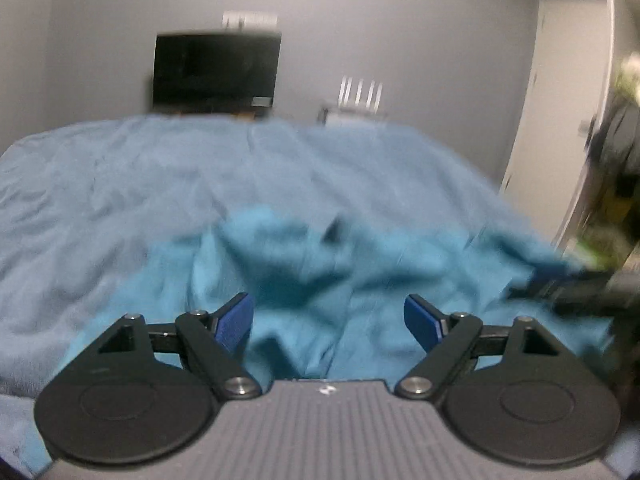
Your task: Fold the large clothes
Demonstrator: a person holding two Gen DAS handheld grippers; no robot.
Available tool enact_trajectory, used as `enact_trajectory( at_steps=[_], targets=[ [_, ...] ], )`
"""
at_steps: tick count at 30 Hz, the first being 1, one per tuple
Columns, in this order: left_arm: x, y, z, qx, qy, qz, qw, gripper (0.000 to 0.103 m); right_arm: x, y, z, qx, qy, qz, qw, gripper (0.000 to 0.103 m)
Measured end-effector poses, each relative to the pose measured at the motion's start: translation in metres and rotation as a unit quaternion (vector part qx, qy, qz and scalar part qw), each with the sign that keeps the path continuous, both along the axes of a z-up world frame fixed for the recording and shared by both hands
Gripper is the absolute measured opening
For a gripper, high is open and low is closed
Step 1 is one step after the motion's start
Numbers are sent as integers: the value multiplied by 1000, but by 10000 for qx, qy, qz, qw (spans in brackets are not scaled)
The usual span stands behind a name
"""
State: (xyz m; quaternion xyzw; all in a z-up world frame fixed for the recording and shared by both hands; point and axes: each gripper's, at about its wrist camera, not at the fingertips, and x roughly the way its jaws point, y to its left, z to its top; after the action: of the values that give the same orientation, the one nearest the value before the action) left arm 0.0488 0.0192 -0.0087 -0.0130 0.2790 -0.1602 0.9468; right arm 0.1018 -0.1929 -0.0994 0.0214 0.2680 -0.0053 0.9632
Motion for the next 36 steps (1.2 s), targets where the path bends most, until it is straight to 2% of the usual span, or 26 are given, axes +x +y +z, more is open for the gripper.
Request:
enact_trajectory(
  at_steps=[4,5,8,12,14,17,21,25,27,31,34,36],
  targets=[
    [20,4,-41,681,383,333,9964,83,4,-13,-12,-473,241,-188,9984,64],
    [24,8,-48,740,481,378,9954,83,4,-14,-14,-625,328,-219,9973,64],
    [31,16,-54,552,622,386,9958,83,-6,-22,-16,-601,631,-271,9958,64],
    [28,12,-52,645,590,377,9955,83,-32,-30,-10,-404,905,-290,9947,64],
    [23,13,-46,632,563,450,9954,83,-51,-32,2,-424,815,-303,9953,64],
    [12,9,-33,459,437,398,9972,83,-89,-25,32,-748,513,-169,9957,65],
    [-7,-1,-15,230,280,41,9993,83,-139,-24,68,-830,364,-81,9959,68],
    [-29,-27,-7,52,286,-782,9965,83,-178,-30,92,-730,476,-165,9961,69],
    [-42,-48,-8,218,298,-1189,9922,83,-192,-32,98,-566,553,-204,9967,71],
    [-60,-79,-21,410,436,-1833,9812,83,-201,-23,97,-33,514,142,9986,71],
    [-73,-99,-31,752,481,-2173,9720,83,-189,-12,89,589,457,389,9965,71],
    [-83,-106,-35,967,438,-2324,9668,83,-174,-2,79,835,525,511,9938,65]
  ],
)
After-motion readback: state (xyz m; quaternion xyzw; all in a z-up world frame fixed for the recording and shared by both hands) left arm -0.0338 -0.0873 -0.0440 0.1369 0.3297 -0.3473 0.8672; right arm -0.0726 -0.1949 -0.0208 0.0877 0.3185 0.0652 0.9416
